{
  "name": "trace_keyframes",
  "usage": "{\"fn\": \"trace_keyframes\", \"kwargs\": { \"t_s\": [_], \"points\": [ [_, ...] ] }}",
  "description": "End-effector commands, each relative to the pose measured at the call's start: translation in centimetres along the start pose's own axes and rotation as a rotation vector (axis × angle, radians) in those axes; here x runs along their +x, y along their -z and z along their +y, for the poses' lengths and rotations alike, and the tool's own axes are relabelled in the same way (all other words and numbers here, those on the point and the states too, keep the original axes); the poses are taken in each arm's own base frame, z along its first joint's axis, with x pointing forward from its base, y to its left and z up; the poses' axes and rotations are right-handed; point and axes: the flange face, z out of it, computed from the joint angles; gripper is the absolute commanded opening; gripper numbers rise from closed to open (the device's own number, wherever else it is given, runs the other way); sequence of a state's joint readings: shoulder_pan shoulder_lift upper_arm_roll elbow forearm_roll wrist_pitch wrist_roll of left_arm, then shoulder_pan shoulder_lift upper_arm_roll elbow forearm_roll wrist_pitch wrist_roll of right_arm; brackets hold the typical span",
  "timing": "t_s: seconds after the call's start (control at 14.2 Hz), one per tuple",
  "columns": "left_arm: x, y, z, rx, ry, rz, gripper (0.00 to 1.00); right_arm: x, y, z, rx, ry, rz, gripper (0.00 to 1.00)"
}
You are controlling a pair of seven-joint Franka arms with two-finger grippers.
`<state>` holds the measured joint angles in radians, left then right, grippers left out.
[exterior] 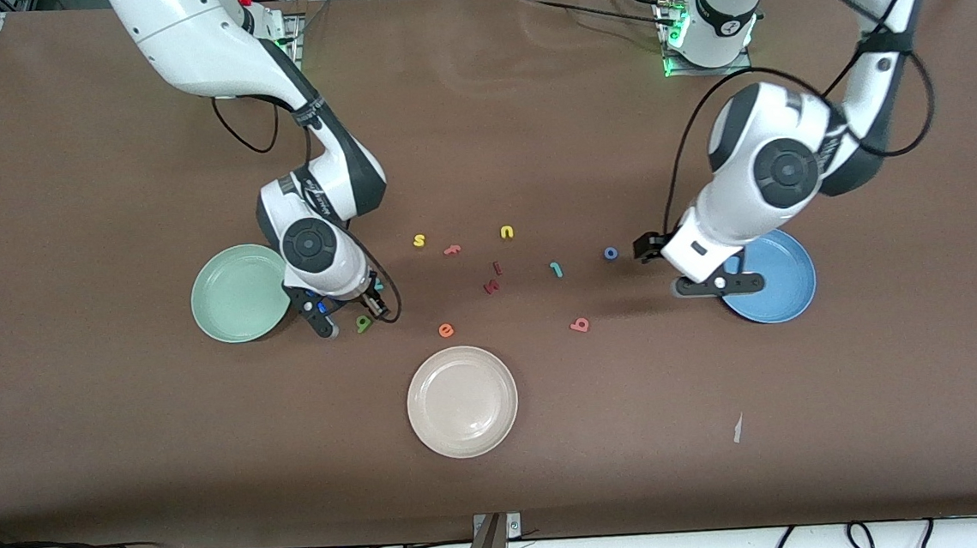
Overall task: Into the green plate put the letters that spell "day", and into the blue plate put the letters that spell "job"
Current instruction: 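Grasp the cyan y with the right gripper while the left gripper grasps the o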
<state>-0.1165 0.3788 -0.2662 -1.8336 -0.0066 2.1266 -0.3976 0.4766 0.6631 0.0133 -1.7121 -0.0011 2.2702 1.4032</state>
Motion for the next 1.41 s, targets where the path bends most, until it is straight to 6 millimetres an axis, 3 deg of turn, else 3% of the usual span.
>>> {"fn": "trace_keyframes", "kwargs": {
  "t_s": [0.0,0.14,0.28,0.64,0.92,1.06,1.34],
  "points": [
    [-0.8,-4.0,2.1,-0.005,0.040,-0.031,1.00,-0.5,-1.4,-0.2,-0.028,-0.011,0.014,0.72],
    [-2.2,-7.6,3.2,-0.001,0.038,-0.033,1.00,-1.3,-1.8,-0.2,-0.034,-0.006,0.016,0.69],
    [-3.9,-11.1,2.7,-0.037,0.043,0.039,1.00,-1.5,-2.3,0.0,-0.046,0.002,0.021,0.58],
    [-6.3,-14.9,3.7,-0.028,0.029,0.036,0.98,-1.3,-2.4,0.1,-0.051,0.025,0.047,0.04],
    [-6.6,-17.2,4.2,0.054,0.033,0.049,0.89,-1.0,-1.0,0.2,-0.053,0.023,0.050,0.02],
    [-6.3,-17.0,4.3,0.062,0.033,0.054,0.85,0.3,1.6,0.7,-0.065,0.018,0.057,0.02],
    [-6.3,-17.0,4.3,0.068,0.032,0.048,0.61,4.0,6.8,3.6,-0.086,0.125,0.068,0.02]
  ]
}}
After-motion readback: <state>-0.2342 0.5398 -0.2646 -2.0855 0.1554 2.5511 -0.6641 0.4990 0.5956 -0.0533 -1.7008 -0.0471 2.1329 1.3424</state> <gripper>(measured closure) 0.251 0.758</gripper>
